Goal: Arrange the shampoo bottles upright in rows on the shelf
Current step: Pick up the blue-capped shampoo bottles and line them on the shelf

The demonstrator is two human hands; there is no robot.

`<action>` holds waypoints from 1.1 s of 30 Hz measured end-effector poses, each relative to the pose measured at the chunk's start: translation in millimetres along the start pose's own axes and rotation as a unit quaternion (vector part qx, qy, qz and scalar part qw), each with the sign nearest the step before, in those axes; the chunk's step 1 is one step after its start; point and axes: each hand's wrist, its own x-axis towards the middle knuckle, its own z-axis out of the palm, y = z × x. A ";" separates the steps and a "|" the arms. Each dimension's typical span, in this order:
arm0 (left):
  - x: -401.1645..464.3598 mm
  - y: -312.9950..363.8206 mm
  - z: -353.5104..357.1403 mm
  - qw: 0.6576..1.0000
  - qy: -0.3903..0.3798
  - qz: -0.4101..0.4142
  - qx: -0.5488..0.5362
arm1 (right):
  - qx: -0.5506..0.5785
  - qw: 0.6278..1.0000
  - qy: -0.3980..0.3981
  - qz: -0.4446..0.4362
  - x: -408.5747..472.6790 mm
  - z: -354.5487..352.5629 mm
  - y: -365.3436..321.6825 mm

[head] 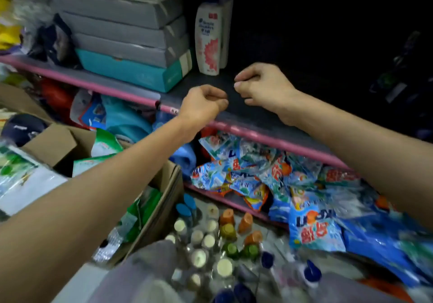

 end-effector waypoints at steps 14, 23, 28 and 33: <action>-172.8 -164.7 75.9 0.965 -0.162 -0.194 0.073 | -0.031 0.980 -0.101 0.170 -169.1 74.6 166.2; -218.4 -258.1 66.7 0.924 -0.100 -0.208 0.305 | -0.332 0.901 -0.044 0.276 -226.7 51.2 313.1; -219.1 -274.6 69.4 0.901 -0.135 -0.185 0.367 | -0.318 0.871 -0.104 0.360 -241.7 30.4 351.7; -224.0 -287.9 76.8 0.877 -0.169 -0.157 0.421 | -0.279 0.873 -0.095 0.389 -246.8 41.2 369.8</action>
